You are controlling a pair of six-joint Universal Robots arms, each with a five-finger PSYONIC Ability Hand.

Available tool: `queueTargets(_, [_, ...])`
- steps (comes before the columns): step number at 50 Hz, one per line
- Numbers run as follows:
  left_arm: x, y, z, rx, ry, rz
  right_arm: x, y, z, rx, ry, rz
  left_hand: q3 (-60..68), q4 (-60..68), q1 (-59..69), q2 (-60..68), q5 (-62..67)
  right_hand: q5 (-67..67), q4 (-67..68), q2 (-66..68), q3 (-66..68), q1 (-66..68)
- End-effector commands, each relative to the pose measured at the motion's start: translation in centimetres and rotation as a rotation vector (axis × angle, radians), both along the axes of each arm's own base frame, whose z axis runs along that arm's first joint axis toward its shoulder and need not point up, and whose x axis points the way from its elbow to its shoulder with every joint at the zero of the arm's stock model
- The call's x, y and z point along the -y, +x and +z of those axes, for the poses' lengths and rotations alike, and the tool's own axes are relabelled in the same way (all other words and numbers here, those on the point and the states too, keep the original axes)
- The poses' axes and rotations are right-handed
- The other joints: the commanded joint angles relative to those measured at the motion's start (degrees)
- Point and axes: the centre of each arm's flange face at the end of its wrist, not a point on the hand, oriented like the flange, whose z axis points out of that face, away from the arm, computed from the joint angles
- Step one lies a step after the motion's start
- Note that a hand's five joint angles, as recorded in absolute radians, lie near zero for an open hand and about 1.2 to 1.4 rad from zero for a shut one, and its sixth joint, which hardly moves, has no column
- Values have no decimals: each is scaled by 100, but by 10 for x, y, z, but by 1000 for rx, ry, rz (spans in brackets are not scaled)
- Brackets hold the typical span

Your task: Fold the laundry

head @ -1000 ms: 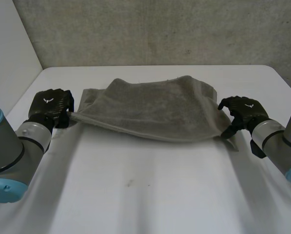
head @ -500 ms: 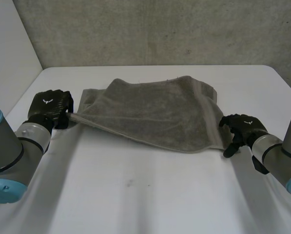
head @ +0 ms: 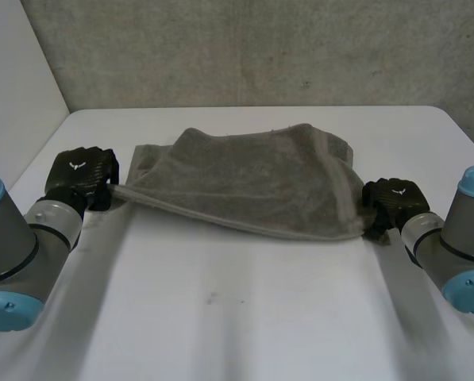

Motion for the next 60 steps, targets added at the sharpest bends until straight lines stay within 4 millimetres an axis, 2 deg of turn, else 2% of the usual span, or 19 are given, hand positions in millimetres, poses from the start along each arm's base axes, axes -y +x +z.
queueTargets(1, [-1,0,-1,2,3,-1,7,4,2,-2,-26,-4,1031,1024,1197,1024,1067,1987,1788,1784,1781,2336])
queueTargets(3, [0,0,-1,2,3,-3,9,5,2,-2,-30,-2,1031,1024,1197,1024,1067,2727,2528,2524,2521,3076])
queueTargets(5, [0,0,-2,5,7,-1,14,6,3,-1,-41,-2,1031,1024,1197,1024,1067,4315,4115,4111,4108,4663])
queueTargets(11, [0,0,-4,9,13,-2,18,6,14,-2,-73,-5,1031,1024,1197,1024,1067,4319,4120,4116,4113,4668])
queueTargets(13, [-1,0,-6,15,19,-2,16,4,33,-11,-115,-4,1031,1024,1197,1024,1067,4319,4120,4116,4113,4668])
queueTargets(14, [-1,0,-6,15,19,-2,16,4,33,-11,-115,-4,1031,1024,1197,1024,1067,4319,4120,4116,4113,4668])
queueTargets(16, [-4,1,-9,24,49,-3,13,2,57,-30,-167,0,1031,1024,1197,1024,1067,4319,4120,4116,4113,4668])
queueTargets(17, [-4,1,-9,24,49,-3,13,2,57,-30,-168,0,1031,1024,1197,1024,1067,4319,4120,4116,4113,4668])
queueTargets(19, [-7,2,-12,32,78,-3,5,-1,70,-108,-186,20,1031,1024,1197,1024,1067,4319,4120,4116,4113,4668])
queueTargets(25, [-22,3,-21,99,211,-18,-10,-6,77,-278,-148,75,1031,1024,1197,1024,1067,4319,4120,4116,4113,4668])
queueTargets(29, [-37,4,-24,176,286,-41,-17,-33,72,-408,-27,71,1031,1024,1197,1024,1067,4319,4120,4116,4113,4668])
queueTargets(33, [-49,6,-26,222,348,-54,-27,-45,70,-472,67,91,1031,1024,1197,1024,1067,4319,4120,4116,4113,4668])
queueTargets(39, [-80,14,-15,293,454,-83,-60,-64,76,-593,243,185,1031,1024,1197,1024,1067,4319,4120,4116,4113,4668])
queueTargets(45, [-99,18,-1,357,492,-113,-79,-74,101,-646,190,203,1031,1024,1197,1024,1067,4319,4120,4116,4113,4668])
queueTargets(49, [-96,16,5,354,457,-115,-79,-72,104,-621,167,218,1031,1024,1197,1024,1067,4319,4120,4116,4113,4668])
queueTargets(55, [-71,6,10,336,359,-115,-65,-65,110,-580,52,188,1031,1024,1197,1024,1067,4319,4120,4116,4113,4668])
queueTargets(57, [-51,0,5,332,323,-107,-51,-56,109,-542,-4,172,1031,1024,1197,1024,1067,4319,4120,4116,4113,4668])
queueTargets(58, [-51,0,5,331,323,-107,-51,-56,109,-542,-5,172,1031,1024,1197,1024,1067,4319,4120,4116,4113,4668])
queueTargets(60, [-36,-3,0,329,315,-103,-46,-33,104,-511,-32,217,1031,1024,1197,1024,1067,4319,4120,4116,4113,4668])
